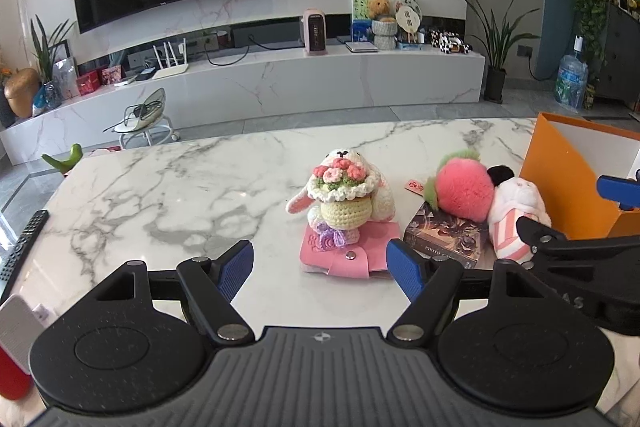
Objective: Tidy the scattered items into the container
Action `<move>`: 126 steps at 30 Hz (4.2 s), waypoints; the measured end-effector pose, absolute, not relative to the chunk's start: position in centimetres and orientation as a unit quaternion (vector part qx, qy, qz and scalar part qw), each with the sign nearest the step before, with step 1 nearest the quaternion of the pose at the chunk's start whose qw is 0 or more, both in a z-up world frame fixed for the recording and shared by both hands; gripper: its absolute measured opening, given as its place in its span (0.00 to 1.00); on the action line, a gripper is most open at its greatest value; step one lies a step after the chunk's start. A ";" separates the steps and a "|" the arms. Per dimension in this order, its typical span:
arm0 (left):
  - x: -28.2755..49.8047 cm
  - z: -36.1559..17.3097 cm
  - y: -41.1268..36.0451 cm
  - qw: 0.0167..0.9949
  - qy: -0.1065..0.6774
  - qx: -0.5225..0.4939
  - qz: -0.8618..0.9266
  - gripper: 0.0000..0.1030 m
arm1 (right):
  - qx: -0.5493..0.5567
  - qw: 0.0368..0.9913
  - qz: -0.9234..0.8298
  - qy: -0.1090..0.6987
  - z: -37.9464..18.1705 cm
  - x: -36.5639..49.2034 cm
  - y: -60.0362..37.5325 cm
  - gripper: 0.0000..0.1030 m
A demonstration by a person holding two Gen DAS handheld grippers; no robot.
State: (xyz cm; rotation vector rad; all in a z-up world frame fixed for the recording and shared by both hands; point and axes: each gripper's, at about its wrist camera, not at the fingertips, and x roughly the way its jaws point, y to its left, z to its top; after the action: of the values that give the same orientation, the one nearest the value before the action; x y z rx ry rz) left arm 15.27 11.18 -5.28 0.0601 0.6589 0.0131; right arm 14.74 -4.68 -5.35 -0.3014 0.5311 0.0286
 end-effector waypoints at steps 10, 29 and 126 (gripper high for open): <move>19.9 -6.5 11.0 0.943 0.331 0.029 -0.005 0.84 | -0.161 0.945 -0.011 0.284 -8.3 19.3 -3.9 0.82; 27.1 -10.2 11.3 0.930 0.367 -0.023 -0.009 0.85 | -0.155 0.934 -0.035 0.321 -12.6 24.1 -4.7 0.84; 12.1 2.8 -10.6 0.956 0.218 0.111 -0.163 0.50 | -0.063 0.986 -0.083 0.127 0.7 6.8 -22.3 0.58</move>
State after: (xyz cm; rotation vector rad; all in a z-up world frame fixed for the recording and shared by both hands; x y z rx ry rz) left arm 12.07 -10.58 2.82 0.2249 0.4416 -0.3317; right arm 6.81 -22.26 0.70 -0.1269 0.2545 -0.1667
